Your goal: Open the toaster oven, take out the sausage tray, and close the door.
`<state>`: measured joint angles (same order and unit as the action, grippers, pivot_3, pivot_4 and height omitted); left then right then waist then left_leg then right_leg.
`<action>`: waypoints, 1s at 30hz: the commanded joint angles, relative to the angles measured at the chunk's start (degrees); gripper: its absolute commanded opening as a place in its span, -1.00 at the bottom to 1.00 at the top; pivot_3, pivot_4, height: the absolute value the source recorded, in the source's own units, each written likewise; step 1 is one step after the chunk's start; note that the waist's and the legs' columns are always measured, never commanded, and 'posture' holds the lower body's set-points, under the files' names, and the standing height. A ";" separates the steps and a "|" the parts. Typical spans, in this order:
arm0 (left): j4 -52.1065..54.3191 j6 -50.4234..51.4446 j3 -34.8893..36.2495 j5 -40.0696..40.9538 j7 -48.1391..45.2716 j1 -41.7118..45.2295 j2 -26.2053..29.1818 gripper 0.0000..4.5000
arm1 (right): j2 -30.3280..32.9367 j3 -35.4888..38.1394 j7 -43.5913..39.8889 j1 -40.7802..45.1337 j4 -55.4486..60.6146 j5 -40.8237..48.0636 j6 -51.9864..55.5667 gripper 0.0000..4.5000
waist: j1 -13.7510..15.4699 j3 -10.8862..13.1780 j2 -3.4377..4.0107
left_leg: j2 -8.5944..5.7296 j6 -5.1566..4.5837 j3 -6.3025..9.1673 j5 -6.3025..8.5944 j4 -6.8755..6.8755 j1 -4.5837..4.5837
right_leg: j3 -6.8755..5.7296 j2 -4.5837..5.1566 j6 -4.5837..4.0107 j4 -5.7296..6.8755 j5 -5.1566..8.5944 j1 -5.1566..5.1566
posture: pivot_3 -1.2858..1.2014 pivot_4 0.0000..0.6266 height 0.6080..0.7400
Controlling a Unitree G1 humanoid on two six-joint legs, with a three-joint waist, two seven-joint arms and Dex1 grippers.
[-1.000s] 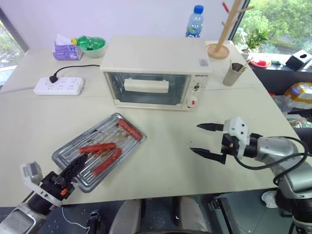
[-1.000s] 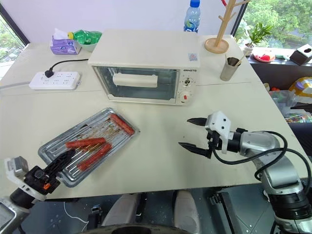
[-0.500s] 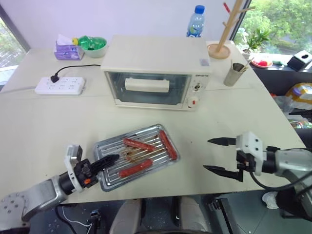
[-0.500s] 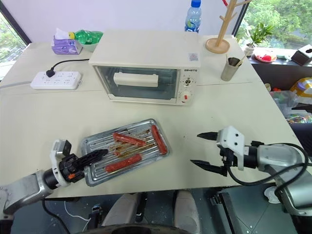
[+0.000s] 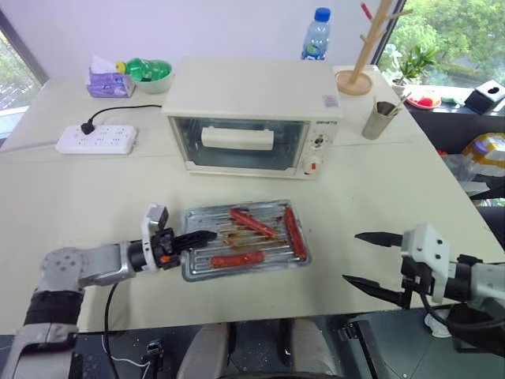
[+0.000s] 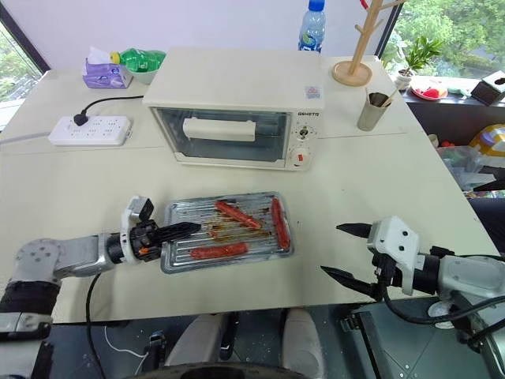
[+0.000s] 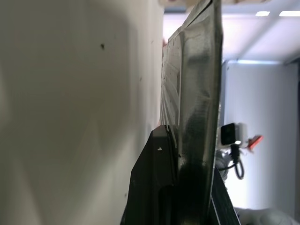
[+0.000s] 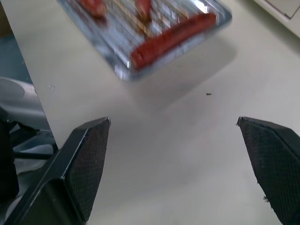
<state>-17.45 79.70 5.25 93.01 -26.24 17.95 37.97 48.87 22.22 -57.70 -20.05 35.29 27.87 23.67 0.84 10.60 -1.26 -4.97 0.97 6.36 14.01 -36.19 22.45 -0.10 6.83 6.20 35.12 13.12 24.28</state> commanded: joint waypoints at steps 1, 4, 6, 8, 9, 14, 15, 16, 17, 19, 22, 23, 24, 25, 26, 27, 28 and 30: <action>-2.01 -0.40 -0.14 -6.64 -5.17 2.54 -0.82 -1.00 | -0.56 1.30 1.56 -0.54 2.84 0.83 0.39 0.98 | 0.02 -0.02 0.03 | 0.00 0.01 0.00 -0.01 -0.01 0.00 | 0.00 0.01 0.00 0.00 0.00 0.00 | 0.03 -0.52 0.98; -3.85 -1.85 0.42 -11.98 -8.30 4.50 -1.96 -1.00 | -1.08 0.97 2.51 -1.06 3.60 0.87 0.71 0.98 | 0.22 -0.04 0.07 | 0.00 0.03 0.02 -0.02 -0.04 -0.03 | -0.02 0.01 0.00 0.01 -0.01 -0.08 | 0.03 -0.52 0.98; -4.75 -2.19 0.81 -14.91 -10.29 5.36 -2.55 -1.00 | -1.33 0.62 2.96 -1.27 3.84 0.70 0.68 0.98 | 0.38 -0.09 0.15 | 0.00 0.03 0.03 -0.02 -0.04 -0.05 | -0.03 0.01 0.01 0.01 -0.02 -0.14 | 0.03 -0.52 0.98; -5.01 -2.28 0.92 -17.52 -12.03 5.83 -3.00 -1.00 | -1.57 0.25 3.37 -1.29 3.80 0.50 0.53 0.98 | 0.45 -0.14 0.23 | 0.00 0.03 0.04 -0.02 -0.04 -0.08 | -0.04 0.02 0.01 0.01 -0.02 -0.17 | 0.03 -0.52 0.98; -5.01 -2.25 0.98 -18.62 -12.76 5.96 -3.25 -1.00 | -1.70 0.02 3.61 -1.20 3.71 0.40 0.45 0.98 | 0.45 -0.16 0.27 | 0.00 0.03 0.04 -0.02 -0.04 -0.08 | -0.04 0.02 0.01 0.01 -0.02 -0.17 | 0.03 -0.52 0.98; -3.88 -1.31 1.75 -22.56 -14.75 5.36 -4.36 -1.00 | -2.41 -1.26 5.05 -0.06 3.05 0.04 0.13 0.98 | 0.96 -0.24 0.40 | 0.01 0.03 0.07 -0.02 -0.03 -0.10 | -0.04 0.01 0.02 0.01 -0.03 -0.17 | 0.03 -0.52 0.98; -3.97 -1.31 1.89 -23.41 -15.05 5.32 -4.51 -1.00 | -2.48 -1.47 5.19 0.10 2.93 -0.09 0.03 0.98 | 1.14 -0.26 0.44 | 0.01 0.03 0.07 -0.02 -0.04 -0.10 | -0.04 0.00 0.02 0.01 -0.03 -0.17 | 0.03 -0.52 0.98; -4.03 -1.27 2.08 -24.15 -15.36 5.33 -4.67 -1.00 | -2.53 -1.61 5.28 0.21 2.84 -0.18 -0.03 0.98 | 1.26 -0.28 0.46 | 0.01 0.03 0.06 -0.02 -0.04 -0.10 | -0.04 0.00 0.03 0.01 -0.03 -0.18 | 0.03 -0.52 0.98; -4.13 -1.31 2.23 -24.88 -15.66 5.37 -4.81 -1.00 | -2.55 -1.80 5.41 0.36 2.78 -0.26 -0.05 0.98 | 1.31 -0.29 0.48 | 0.01 0.04 0.07 -0.02 -0.04 -0.10 | -0.04 0.00 0.03 0.01 -0.03 -0.18 | 0.03 -0.52 0.98; -4.30 -1.28 2.53 -26.06 -16.09 5.49 -5.10 -1.00 | -2.55 -2.07 5.59 0.59 2.64 -0.40 -0.15 0.98 | 1.33 -0.33 0.54 | 0.01 0.04 0.07 -0.02 -0.04 -0.11 | -0.04 -0.01 0.04 0.01 -0.04 -0.18 | 0.03 -0.52 0.98; -4.76 -1.01 3.06 -27.61 -16.78 5.80 -5.38 -0.88 | -2.53 -2.56 5.87 1.04 2.37 -0.68 -0.29 1.00 | 1.33 -0.38 0.61 | 0.02 0.04 0.07 -0.02 -0.04 -0.12 | -0.04 -0.02 0.05 0.02 -0.04 -0.17 | 0.03 -0.52 0.98; -4.67 -1.07 3.11 -28.19 -17.05 5.83 -5.43 -0.76 | -2.52 -2.61 5.90 1.15 2.28 -0.71 -0.33 1.00 | 1.30 -0.38 0.61 | 0.02 0.04 0.07 -0.02 -0.03 -0.12 | -0.04 -0.02 0.06 0.03 -0.04 -0.18 | 0.03 -0.52 0.98; -4.63 -0.92 3.20 -28.68 -17.33 5.89 -5.48 -0.65 | -2.50 -2.63 5.91 1.24 2.19 -0.74 -0.37 1.00 | 1.24 -0.38 0.60 | 0.02 0.03 0.07 -0.02 -0.04 -0.12 | -0.05 -0.03 0.06 0.03 -0.04 -0.17 | 0.03 -0.52 0.98; -4.80 -0.69 3.44 -29.11 -17.67 6.11 -5.40 -0.43 | -2.49 -2.78 5.99 1.48 2.09 -0.79 -0.35 1.00 | 1.16 -0.37 0.59 | 0.03 0.03 0.07 -0.02 -0.04 -0.12 | -0.05 -0.04 0.06 0.03 -0.04 -0.17 | 0.03 -0.52 0.98; -4.99 -0.45 3.69 -29.53 -18.00 6.31 -5.38 -0.19 | -2.49 -2.89 6.05 1.65 2.02 -0.82 -0.33 1.00 | 1.10 -0.37 0.58 | 0.03 0.03 0.07 -0.03 -0.03 -0.12 | -0.04 -0.04 0.06 0.03 -0.04 -0.16 | 0.03 -0.52 0.98; -5.17 -0.37 3.87 -30.04 -18.24 6.48 -5.31 0.03 | -2.50 -3.08 6.10 1.85 1.91 -0.90 -0.36 1.00 | 1.09 -0.37 0.57 | 0.03 0.03 0.07 -0.03 -0.03 -0.11 | -0.04 -0.04 0.07 0.03 -0.05 -0.14 | 0.03 -0.52 0.98; -5.36 -0.49 4.16 -30.69 -18.61 6.49 -4.75 0.22 | -2.50 -3.26 6.11 2.02 1.75 -1.01 -0.47 1.00 | 1.09 -0.37 0.58 | 0.03 0.03 0.07 -0.03 -0.02 -0.11 | -0.04 -0.04 0.07 0.03 -0.04 -0.12 | 0.03 -0.52 0.98; -5.48 -0.38 5.05 -31.61 -19.28 6.15 -3.29 0.67 | -2.53 -3.52 6.07 2.22 1.44 -1.25 -0.83 1.00 | 1.18 -0.37 0.58 | 0.03 0.03 0.07 -0.03 0.00 -0.09 | -0.04 -0.04 0.08 0.03 -0.05 -0.08 | 0.03 -0.52 0.98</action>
<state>-21.77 79.69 8.60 63.84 -46.03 24.59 32.49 46.51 18.42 -51.75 -18.07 36.63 26.96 24.27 2.01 10.22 -0.68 -4.94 1.00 6.43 13.99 -36.18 22.36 -0.15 6.79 6.28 35.14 13.08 24.19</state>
